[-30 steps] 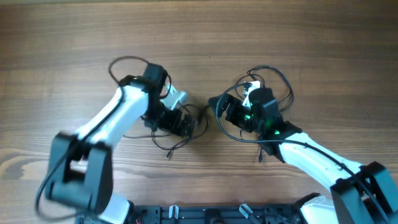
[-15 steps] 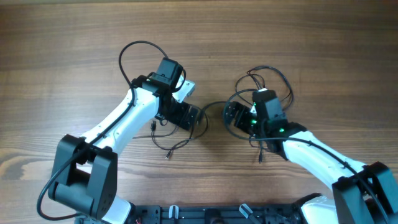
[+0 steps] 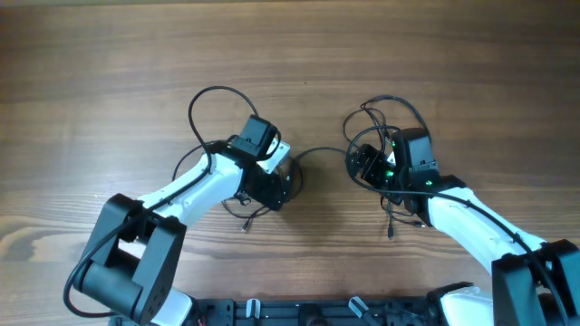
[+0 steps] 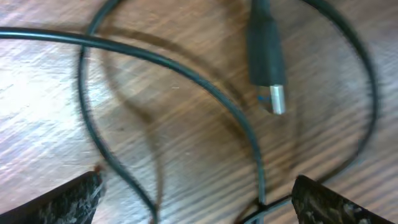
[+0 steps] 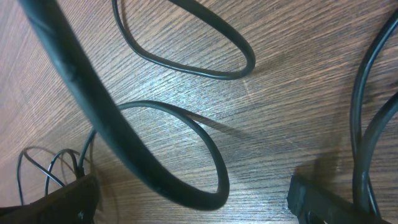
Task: Untangle cables
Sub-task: 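Pull one black cable out leftward with the left gripper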
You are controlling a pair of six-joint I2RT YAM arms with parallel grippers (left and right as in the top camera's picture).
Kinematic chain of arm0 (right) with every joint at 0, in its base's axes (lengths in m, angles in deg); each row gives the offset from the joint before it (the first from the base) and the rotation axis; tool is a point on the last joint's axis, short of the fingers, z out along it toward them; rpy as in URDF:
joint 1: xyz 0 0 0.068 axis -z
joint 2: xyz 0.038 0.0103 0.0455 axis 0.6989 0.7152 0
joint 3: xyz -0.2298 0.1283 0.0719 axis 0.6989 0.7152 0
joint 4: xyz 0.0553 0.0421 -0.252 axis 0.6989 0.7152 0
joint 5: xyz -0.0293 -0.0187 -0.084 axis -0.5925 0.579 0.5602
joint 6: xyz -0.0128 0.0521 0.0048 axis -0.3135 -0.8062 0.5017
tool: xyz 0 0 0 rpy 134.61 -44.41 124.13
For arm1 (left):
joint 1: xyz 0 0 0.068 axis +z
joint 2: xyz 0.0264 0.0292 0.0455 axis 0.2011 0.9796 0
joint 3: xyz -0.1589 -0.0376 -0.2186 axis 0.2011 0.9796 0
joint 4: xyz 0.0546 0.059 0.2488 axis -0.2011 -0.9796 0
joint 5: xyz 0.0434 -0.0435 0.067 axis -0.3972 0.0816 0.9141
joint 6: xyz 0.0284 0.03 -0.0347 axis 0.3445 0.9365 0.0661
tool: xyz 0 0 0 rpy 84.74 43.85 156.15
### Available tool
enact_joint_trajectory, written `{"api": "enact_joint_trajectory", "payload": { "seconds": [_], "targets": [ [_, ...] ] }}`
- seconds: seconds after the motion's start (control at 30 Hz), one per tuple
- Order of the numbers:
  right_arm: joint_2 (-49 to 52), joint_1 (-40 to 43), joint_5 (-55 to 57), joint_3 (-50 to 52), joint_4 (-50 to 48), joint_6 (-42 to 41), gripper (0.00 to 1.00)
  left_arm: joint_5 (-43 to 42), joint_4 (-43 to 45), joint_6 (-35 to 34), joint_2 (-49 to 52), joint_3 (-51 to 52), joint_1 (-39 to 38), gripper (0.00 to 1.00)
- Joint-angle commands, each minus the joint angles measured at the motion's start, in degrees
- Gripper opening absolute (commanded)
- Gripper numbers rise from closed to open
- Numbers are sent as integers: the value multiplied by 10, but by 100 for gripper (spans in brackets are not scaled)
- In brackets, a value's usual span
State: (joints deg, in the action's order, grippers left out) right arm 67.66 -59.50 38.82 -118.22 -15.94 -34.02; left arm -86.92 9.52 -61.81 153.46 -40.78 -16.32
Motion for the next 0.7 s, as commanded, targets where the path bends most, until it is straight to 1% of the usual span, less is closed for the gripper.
{"api": "enact_joint_trajectory", "payload": {
  "seconds": [0.0,0.03,0.13,0.17,0.37,0.47,0.5,0.53,0.57,0.6,0.67],
  "targets": [
    [-4,2,4,-5,3,12,100,-72,-17,12,12,23,-23,100],
    [-4,2,6,-5,3,12,100,-72,-28,12,12,23,-22,100],
    [-4,2,6,-5,3,12,100,-72,-71,55,12,23,-22,100],
    [-4,2,7,-5,3,12,100,-72,-82,57,12,23,-22,100],
    [-4,2,20,-5,3,12,100,-71,-54,52,12,52,-23,100],
    [-4,2,26,-5,3,12,100,-70,-11,52,12,96,-24,100],
    [-4,2,26,-5,3,12,100,-57,4,46,12,108,-26,100],
    [-4,2,26,-5,3,12,100,-11,23,31,12,123,-33,100],
    [-4,2,28,-5,3,12,100,55,33,21,12,133,-43,100],
    [-4,2,30,-5,3,12,100,87,36,20,12,137,-51,100],
    [-4,2,41,-5,3,12,100,110,40,20,12,141,-70,100]
  ]
}}
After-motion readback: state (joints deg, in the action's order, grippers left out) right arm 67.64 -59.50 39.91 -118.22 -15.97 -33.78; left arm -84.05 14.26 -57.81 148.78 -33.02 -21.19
